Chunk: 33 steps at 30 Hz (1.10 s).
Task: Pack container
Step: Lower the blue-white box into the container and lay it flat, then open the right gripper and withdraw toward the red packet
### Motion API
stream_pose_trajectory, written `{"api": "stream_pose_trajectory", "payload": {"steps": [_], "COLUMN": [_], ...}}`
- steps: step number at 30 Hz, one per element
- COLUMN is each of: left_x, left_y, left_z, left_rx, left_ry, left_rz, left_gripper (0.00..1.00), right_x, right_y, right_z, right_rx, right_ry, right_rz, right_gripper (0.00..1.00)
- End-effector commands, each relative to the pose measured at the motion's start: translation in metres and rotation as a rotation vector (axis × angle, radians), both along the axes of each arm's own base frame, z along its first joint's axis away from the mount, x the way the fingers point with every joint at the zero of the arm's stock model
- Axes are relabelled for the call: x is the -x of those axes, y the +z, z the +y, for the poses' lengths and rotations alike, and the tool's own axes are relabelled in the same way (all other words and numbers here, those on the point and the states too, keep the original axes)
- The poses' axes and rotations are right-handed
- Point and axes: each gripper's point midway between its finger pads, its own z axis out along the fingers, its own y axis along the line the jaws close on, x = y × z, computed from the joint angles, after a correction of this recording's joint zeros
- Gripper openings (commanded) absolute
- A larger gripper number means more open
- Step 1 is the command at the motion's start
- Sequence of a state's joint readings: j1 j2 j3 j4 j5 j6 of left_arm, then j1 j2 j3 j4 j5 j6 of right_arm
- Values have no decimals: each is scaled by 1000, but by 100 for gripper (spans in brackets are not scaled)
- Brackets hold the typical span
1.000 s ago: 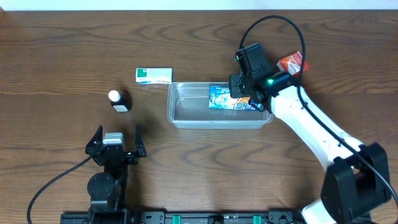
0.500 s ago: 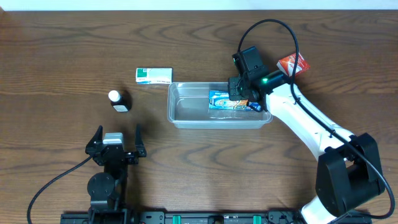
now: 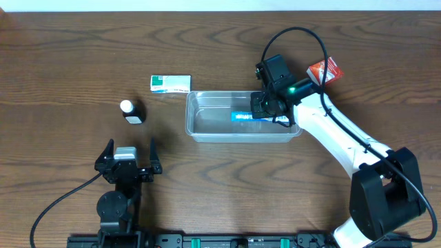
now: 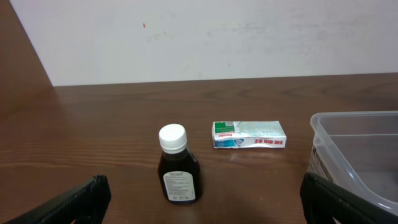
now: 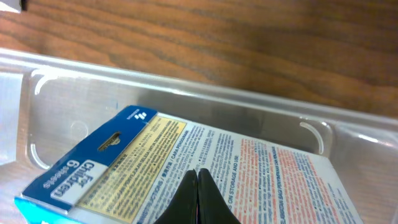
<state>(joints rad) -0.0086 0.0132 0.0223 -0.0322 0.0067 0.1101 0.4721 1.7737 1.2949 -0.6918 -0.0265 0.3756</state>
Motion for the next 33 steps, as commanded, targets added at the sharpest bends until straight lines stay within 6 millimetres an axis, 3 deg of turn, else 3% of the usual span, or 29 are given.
{"api": "stream_pose_trajectory", "payload": {"steps": [1,12,22,29,33], "left_x": [1,1,1,1,1], "left_y": [-18,-18,-18,-18,-18], "left_z": [4,4,4,4,4], "left_rx": [-21,-21,-21,-21,-21], "left_ry": [24,24,24,24,24], "left_rz": [57,57,57,57,57], "left_gripper": [98,98,98,98,98], "right_x": [6,17,46,44,35], "right_y": [5,39,30,30,38], "right_z": [8,8,3,4,3], "right_rx": [-15,-64,-36,-32,-24], "right_ry": [12,25,49,73,74], "right_rz": [1,-36,82,66,33], "right_gripper": [1,1,1,2,9]}}
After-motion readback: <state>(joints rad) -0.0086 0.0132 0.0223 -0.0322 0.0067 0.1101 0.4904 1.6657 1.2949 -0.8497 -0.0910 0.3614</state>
